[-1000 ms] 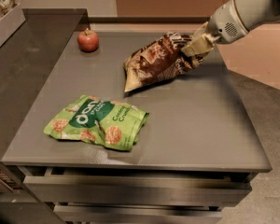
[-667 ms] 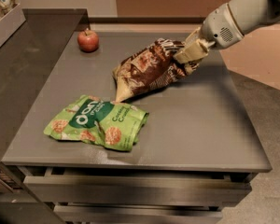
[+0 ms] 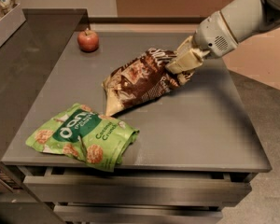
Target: Move brown chip bag near green rice chip bag
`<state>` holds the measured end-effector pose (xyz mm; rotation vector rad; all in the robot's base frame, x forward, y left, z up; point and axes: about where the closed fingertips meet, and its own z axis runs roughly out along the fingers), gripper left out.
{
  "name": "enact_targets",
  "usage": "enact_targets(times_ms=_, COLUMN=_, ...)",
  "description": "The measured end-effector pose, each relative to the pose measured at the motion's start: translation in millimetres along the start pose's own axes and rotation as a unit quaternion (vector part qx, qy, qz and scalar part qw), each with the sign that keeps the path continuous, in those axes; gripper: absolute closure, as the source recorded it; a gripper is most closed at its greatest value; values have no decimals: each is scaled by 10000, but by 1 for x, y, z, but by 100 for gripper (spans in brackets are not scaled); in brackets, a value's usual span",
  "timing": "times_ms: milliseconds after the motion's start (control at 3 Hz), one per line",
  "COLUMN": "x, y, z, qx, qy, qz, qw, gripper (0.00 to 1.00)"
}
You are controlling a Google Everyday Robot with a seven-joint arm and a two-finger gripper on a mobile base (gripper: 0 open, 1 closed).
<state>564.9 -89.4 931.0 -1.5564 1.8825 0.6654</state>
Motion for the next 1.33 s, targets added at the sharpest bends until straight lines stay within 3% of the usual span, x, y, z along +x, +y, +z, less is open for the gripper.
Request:
enact_targets(times_ms=667, x=-1, y=1, z=5, qx=-37, qy=0, qz=-12, qw=10000, gripper=15)
enact_targets(times_ms=1000, x=-2, y=1, z=7, qx=-52, qy=-1, qz=-19, qw=10000, gripper=0)
enact_targets(times_ms=1333, x=-2, y=1, z=7, qx=-52, qy=-2, qz=-19, qw=10000, gripper=0)
